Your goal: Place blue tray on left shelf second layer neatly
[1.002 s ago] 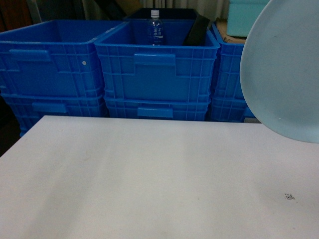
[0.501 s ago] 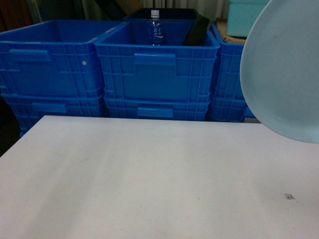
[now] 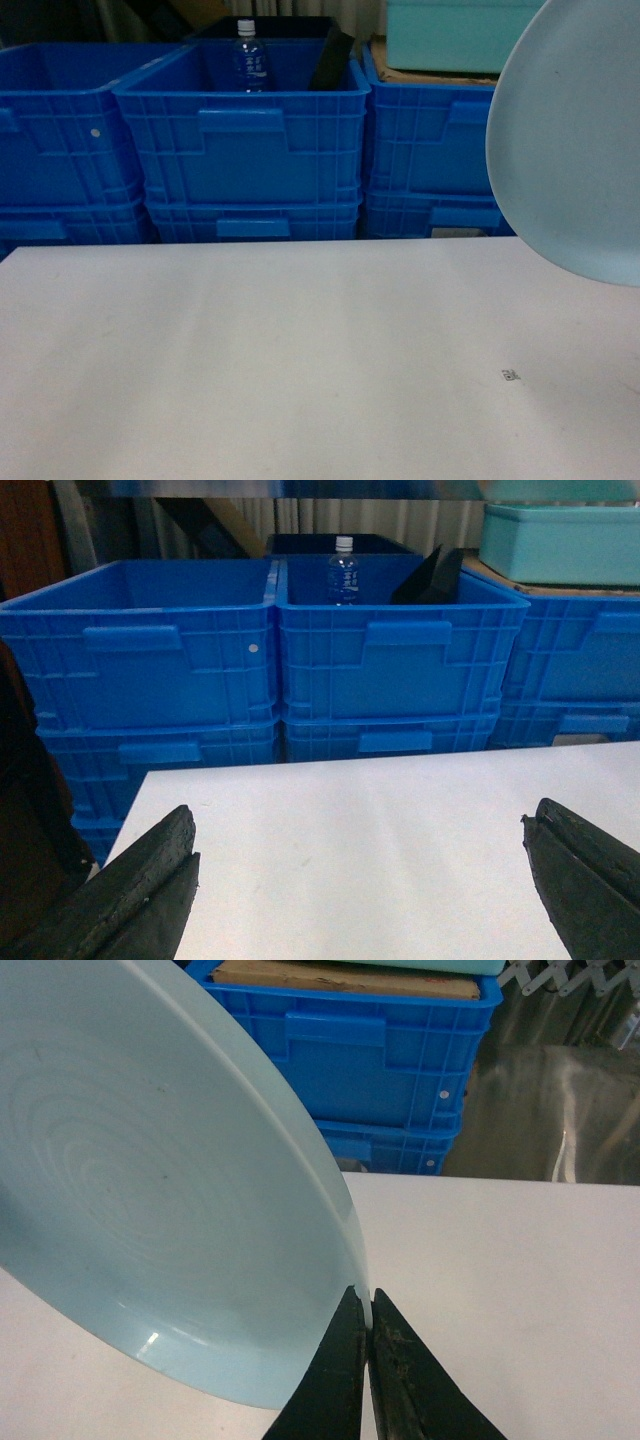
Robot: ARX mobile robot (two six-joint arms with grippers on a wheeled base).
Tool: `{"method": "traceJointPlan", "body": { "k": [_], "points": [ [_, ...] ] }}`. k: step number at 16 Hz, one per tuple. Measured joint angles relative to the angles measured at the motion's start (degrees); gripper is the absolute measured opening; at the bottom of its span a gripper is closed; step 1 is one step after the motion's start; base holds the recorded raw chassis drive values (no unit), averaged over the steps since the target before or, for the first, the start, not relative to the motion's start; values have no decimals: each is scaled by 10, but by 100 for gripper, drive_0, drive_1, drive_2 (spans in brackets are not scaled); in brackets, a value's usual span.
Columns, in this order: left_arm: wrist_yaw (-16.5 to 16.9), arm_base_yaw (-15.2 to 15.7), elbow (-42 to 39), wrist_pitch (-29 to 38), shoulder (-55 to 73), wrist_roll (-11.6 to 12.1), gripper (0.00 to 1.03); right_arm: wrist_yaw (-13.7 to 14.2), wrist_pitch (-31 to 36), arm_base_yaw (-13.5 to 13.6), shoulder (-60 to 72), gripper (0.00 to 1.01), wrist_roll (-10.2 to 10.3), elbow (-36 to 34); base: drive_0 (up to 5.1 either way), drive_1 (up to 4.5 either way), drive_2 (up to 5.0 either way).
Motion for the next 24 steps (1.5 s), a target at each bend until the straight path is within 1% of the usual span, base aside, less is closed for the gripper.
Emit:
{"method": "traceJointPlan", "body": {
  "k": [1, 4, 9, 24],
  "points": [
    [0, 0, 0, 0, 0, 0, 98, 0, 0, 0, 0, 2, 0, 0, -152, -152, -152],
    [-2, 0, 0, 0, 0, 0, 98, -5, 2, 1, 0, 2, 0, 0, 299, -505, -287],
    [-1, 0, 0, 0, 0, 0, 98, -1, -2, 0, 0, 2, 0, -1, 298, -513, -309],
    [-1, -1, 0, -2, 0, 0, 98, 0, -1, 0, 0, 2, 1, -1, 332, -488, -311]
  ]
}}
